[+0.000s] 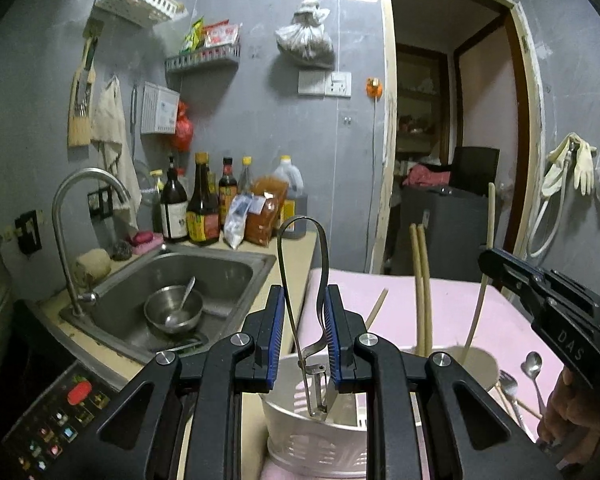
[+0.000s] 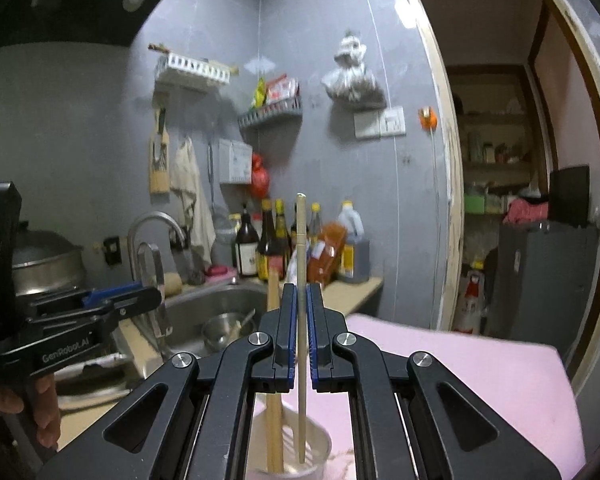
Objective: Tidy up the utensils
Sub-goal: 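Lower the tongs into the white basket holder while the right tool drops the chopstick into the white cup, then move both tools back down toward the fork and spoon on the cloth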
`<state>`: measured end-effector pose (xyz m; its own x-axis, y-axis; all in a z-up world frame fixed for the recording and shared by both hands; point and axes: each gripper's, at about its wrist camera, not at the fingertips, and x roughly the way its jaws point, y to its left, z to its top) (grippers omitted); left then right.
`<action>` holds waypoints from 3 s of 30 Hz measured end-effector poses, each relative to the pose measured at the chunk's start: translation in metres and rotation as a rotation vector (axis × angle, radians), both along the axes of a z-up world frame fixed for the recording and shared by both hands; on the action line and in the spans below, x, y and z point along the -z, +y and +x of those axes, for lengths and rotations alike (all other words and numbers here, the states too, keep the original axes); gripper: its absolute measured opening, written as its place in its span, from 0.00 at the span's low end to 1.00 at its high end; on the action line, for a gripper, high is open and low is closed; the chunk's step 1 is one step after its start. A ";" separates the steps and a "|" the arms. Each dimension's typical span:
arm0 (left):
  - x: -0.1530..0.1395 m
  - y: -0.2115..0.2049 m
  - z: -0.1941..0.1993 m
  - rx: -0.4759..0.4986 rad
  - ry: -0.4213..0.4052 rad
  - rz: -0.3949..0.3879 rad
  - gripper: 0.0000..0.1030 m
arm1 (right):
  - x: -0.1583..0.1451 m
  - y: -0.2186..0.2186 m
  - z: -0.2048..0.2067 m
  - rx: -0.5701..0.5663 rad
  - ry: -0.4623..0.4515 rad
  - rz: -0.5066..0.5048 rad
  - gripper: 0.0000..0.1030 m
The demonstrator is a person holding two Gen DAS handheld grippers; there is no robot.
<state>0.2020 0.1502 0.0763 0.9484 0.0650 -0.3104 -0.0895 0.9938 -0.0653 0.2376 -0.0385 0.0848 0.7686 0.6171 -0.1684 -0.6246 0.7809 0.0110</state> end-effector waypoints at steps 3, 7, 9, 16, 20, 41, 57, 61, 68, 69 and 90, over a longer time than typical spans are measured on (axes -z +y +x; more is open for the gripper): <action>0.008 0.001 0.005 -0.003 0.025 0.000 0.16 | 0.010 -0.001 0.003 0.000 0.025 -0.023 0.03; 0.017 0.002 0.010 0.009 0.052 -0.013 0.16 | 0.020 -0.002 0.006 -0.004 0.067 -0.041 0.03; 0.020 0.001 0.011 0.022 0.067 -0.013 0.16 | 0.024 -0.003 0.006 -0.005 0.082 -0.051 0.03; 0.026 -0.004 0.013 0.074 0.110 -0.057 0.16 | 0.030 -0.005 0.008 -0.006 0.124 -0.070 0.03; 0.025 -0.007 0.010 0.096 0.110 -0.068 0.16 | 0.032 -0.008 0.006 -0.006 0.133 -0.075 0.05; -0.020 -0.040 -0.010 0.202 -0.064 -0.166 0.53 | -0.016 -0.074 -0.037 0.166 -0.089 0.067 0.55; -0.022 -0.115 -0.012 0.354 -0.107 -0.208 0.96 | -0.015 -0.171 -0.068 0.392 -0.176 0.047 1.00; -0.013 -0.136 -0.010 0.386 -0.069 -0.183 0.96 | -0.006 -0.189 -0.066 0.431 -0.146 0.014 1.00; 0.012 -0.173 -0.003 0.438 0.029 -0.110 0.96 | 0.019 -0.216 -0.050 0.478 -0.026 -0.048 1.00; 0.017 -0.177 -0.003 0.442 0.041 -0.101 0.96 | 0.022 -0.219 -0.047 0.479 -0.011 -0.053 1.00; 0.084 -0.226 0.056 0.544 0.429 -0.008 0.62 | 0.082 -0.236 0.021 0.373 0.409 -0.173 0.87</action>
<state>0.2583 -0.0755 -0.0077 0.6390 -0.3890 -0.6636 0.4022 0.9043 -0.1429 0.2584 -0.2741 0.0024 0.7801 0.2539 -0.5719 -0.2786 0.9593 0.0458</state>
